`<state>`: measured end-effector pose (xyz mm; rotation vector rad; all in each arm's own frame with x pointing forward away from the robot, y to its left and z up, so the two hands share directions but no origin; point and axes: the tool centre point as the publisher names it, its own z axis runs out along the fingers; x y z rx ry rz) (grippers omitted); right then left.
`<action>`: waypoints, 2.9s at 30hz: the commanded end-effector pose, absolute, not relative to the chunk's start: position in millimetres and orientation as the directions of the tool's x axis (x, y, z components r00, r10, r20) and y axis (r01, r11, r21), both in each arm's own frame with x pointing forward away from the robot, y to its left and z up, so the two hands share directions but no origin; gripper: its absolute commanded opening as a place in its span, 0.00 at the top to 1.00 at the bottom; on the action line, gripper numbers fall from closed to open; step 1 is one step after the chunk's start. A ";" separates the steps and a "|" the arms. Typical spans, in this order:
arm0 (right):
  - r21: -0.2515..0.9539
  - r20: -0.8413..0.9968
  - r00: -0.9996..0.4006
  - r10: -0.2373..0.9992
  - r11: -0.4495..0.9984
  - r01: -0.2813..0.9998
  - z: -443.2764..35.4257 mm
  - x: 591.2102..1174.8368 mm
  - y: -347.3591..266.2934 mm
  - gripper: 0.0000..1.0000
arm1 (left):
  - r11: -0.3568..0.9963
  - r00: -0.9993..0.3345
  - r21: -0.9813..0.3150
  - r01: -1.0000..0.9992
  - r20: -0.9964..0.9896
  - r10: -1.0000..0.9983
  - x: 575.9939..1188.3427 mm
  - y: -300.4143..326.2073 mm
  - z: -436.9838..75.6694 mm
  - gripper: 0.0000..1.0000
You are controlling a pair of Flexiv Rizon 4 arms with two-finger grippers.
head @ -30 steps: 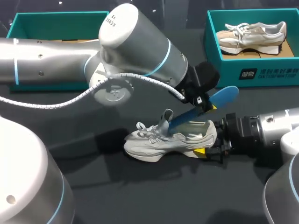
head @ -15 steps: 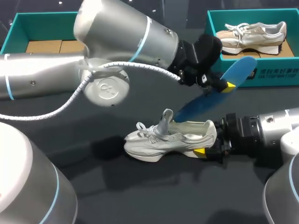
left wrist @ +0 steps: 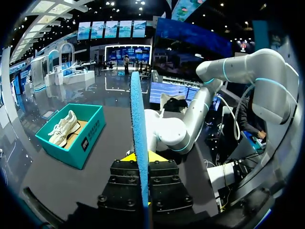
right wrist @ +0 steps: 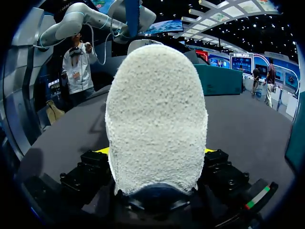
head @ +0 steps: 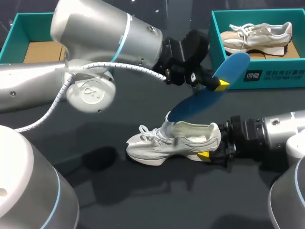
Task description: Take the shoe out of the shoebox, open the shoe tongue, remove and reinsert the insole, then place the shoe into the shoebox
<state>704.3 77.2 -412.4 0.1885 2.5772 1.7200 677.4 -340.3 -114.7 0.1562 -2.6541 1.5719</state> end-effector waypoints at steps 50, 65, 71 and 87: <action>0.920 0.037 -0.992 0.122 0.383 0.082 -411.7 703.3 77.7 1.00 | 0.069 -0.943 -0.940 -0.333 0.332 -0.030 631.4 -222.5 -51.6 1.00; 0.905 0.027 -0.992 0.121 0.418 0.076 -406.9 706.1 76.3 1.00 | 0.063 -0.941 -0.939 -0.339 0.338 -0.019 628.8 -220.9 -51.5 1.00; 0.854 0.029 -0.992 0.121 0.512 0.088 -399.5 711.4 72.2 0.00 | 0.063 -0.941 -0.939 -0.339 0.338 -0.019 628.8 -220.9 -51.5 1.00; 0.600 0.014 -0.993 0.114 0.794 0.100 -359.4 706.1 42.2 0.00 | 0.063 -0.941 -0.939 -0.339 0.338 -0.019 628.8 -220.9 -51.5 1.00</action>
